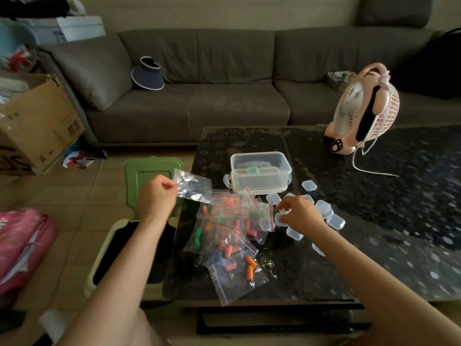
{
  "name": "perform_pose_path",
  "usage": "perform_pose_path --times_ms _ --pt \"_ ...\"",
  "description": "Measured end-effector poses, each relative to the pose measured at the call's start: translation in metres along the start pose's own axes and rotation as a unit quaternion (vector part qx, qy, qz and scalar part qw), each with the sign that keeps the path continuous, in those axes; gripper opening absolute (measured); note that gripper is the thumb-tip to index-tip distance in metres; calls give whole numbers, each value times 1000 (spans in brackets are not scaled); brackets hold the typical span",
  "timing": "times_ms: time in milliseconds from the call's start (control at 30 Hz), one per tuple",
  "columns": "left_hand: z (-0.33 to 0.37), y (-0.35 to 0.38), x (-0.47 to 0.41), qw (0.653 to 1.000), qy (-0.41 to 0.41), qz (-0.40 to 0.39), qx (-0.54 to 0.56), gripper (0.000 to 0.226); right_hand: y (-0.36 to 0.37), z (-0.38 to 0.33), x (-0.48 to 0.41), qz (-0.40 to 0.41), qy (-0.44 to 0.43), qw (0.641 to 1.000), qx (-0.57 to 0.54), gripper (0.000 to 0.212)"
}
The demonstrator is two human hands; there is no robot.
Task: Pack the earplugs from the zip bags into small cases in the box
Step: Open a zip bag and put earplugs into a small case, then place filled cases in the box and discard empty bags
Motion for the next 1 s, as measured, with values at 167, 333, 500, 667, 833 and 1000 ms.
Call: perform_pose_path --times_ms 167,333,500,667,833,1000 --pt "-97 4 -34 986 -135 -2 -96 16 10 14 1 -24 -7 998 56 34" --pt "-169 34 -27 969 -194 -23 -150 32 14 17 4 -19 -14 998 63 36" --pt "-183 48 -28 962 -225 -111 -104 26 15 14 7 -9 -21 996 82 36" --pt "-117 26 -25 978 -86 -133 -139 20 14 12 10 -2 -27 997 78 38" --pt "-20 8 30 952 150 -233 -127 15 10 12 19 27 -22 998 49 43" --pt "24 21 98 850 292 -400 -181 30 5 6 32 60 -62 996 29 34"
Point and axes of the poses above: each hand's wrist, its own x-axis away from the middle knuckle, its own y-axis out of the palm, z = x × y, the point moved 1 cm from there along -x, towards the middle knuckle, and after that the axes turned 9 degrees about -x, right-handed, at the moved point
